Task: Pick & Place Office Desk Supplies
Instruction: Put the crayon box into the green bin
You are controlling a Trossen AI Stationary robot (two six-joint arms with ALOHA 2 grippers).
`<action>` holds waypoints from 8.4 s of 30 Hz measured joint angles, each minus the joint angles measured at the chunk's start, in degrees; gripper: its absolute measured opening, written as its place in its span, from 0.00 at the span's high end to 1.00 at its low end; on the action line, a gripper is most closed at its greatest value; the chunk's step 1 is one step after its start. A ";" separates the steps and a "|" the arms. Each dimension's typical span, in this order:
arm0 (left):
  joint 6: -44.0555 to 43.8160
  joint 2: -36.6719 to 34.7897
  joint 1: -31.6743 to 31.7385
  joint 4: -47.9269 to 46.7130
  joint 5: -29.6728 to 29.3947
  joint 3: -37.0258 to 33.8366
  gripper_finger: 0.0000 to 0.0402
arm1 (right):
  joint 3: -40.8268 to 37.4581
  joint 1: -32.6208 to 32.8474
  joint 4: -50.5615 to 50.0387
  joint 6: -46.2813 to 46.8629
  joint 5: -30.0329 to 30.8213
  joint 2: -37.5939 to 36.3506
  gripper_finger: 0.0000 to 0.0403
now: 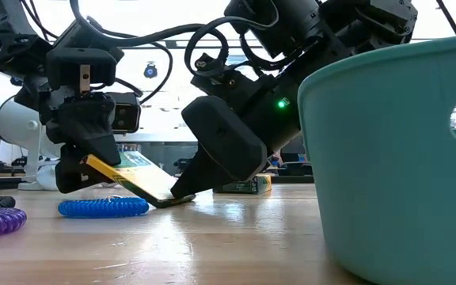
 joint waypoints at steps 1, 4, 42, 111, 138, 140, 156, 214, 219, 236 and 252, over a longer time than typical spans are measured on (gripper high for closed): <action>0.01 0.00 0.00 0.00 0.00 0.01 0.70 | 0.00 0.00 0.00 0.00 0.02 0.00 0.84; 0.01 0.00 0.00 -0.04 -0.02 0.01 0.70 | 0.00 0.00 0.02 0.00 0.02 0.00 0.85; 0.82 -0.07 0.00 -0.39 -0.04 0.01 0.71 | 0.31 1.02 -0.27 -3.24 -0.40 -3.87 0.86; 2.09 -2.39 0.00 1.49 -1.20 0.07 0.98 | -6.97 2.62 -16.59 5.79 7.89 -18.86 0.87; 34.15 -14.32 -0.02 1.57 -16.22 0.07 0.98 | -11.15 2.45 -16.72 6.05 20.28 -24.31 0.87; 34.30 -14.32 -0.02 1.56 -17.14 0.07 0.98 | -13.10 2.60 -16.28 6.15 20.27 -26.74 0.87; 36.00 -14.27 0.00 6.01 -23.71 0.07 0.98 | -40.08 6.15 9.30 0.02 20.37 -52.24 0.87; 64.04 22.58 -4.71 -9.95 -5.23 49.62 0.98 | -56.85 6.62 8.42 -20.76 22.71 -94.49 0.87; 64.18 25.60 -4.90 -7.10 -5.48 51.42 0.98 | -56.85 6.62 7.61 -20.62 22.69 -94.49 0.87; 64.25 34.00 -7.72 4.41 -3.90 55.41 0.98 | -56.85 6.61 7.26 -20.61 22.70 -94.40 0.87; 64.28 34.16 -6.09 0.54 -20.63 55.22 0.98 | -56.85 6.62 7.28 -20.61 22.69 -94.42 0.87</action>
